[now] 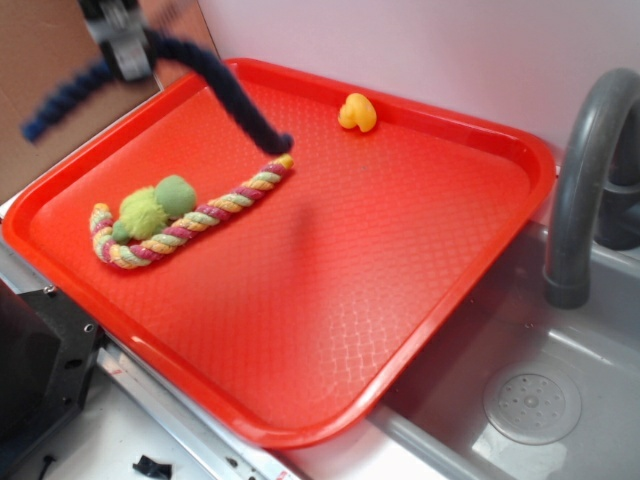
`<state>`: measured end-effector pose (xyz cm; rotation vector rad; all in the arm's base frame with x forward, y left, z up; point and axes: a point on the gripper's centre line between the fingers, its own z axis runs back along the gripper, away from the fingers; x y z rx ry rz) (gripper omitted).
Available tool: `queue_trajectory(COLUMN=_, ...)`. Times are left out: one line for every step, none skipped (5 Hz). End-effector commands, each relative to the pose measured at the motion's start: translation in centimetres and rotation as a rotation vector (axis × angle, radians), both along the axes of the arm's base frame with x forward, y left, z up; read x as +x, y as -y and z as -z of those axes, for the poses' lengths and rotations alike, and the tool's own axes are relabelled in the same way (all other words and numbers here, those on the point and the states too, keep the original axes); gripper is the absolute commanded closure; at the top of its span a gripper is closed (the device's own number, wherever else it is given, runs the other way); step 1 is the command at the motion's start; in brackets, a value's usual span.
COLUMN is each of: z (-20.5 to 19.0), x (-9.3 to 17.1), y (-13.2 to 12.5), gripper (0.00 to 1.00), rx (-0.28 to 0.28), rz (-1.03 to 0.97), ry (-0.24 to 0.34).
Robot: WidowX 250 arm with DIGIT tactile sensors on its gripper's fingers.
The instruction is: Grab the blue rope.
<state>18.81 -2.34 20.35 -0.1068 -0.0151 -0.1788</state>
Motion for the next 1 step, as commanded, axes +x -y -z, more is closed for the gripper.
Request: queue_trajectory(z=-5.18, x=-0.44, y=0.4, gripper=1.0, rx=0.129, rz=-0.292, ry=0.117)
